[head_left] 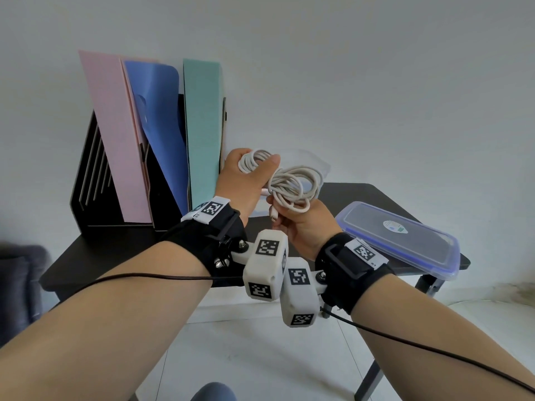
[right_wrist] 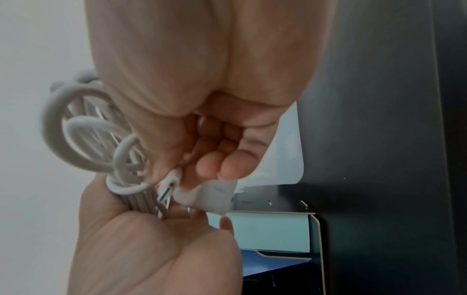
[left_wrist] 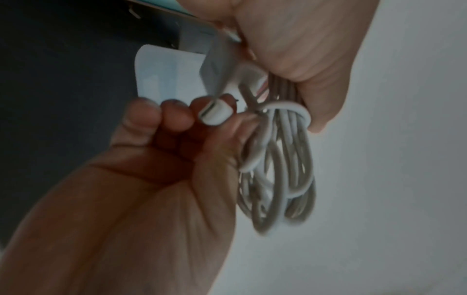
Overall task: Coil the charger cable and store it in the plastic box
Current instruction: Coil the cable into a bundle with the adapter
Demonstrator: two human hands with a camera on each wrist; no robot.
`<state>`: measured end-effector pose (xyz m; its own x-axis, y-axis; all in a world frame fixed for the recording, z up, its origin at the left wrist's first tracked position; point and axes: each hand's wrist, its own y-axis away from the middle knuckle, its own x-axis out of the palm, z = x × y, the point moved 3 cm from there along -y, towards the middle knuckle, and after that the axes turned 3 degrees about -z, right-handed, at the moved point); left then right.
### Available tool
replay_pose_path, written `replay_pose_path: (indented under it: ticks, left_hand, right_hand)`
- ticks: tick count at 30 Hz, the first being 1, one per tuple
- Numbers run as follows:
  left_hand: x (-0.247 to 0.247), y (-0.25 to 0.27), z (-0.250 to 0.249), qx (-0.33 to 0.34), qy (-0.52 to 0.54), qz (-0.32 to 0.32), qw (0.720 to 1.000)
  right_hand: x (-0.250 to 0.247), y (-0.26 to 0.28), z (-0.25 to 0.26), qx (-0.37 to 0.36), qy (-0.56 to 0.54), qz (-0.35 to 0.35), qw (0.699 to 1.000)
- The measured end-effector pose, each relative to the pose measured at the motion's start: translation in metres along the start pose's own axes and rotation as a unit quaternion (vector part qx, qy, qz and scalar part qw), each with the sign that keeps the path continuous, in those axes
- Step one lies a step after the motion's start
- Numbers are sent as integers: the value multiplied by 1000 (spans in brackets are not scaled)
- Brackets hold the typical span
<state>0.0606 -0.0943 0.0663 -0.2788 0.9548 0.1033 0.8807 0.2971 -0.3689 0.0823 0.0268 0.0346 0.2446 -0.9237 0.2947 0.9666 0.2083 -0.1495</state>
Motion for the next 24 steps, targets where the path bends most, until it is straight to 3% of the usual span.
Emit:
replay_pose_path:
  ticks: [5,10,14,19,24]
  left_hand:
    - [-2,0,0,16,-2,48,999]
    - [1,5,8,-50,58,107,991]
    - [3,7,9,-61,9,134,989]
    - [8,11,6,-58,-73,142,986]
    - [8,13,6,-84,-27,146,985]
  right_hand:
    - [-9,-3,2,-1,-29,-32,999]
    - [-20,-7,10,-17,-57,-74,995]
    - [-25,-6,11,-25,-63,-93,993]
    - [-22,-3,13,-41,-75,-91,992]
    - [-18,1,20,-59,-39,-64,995]
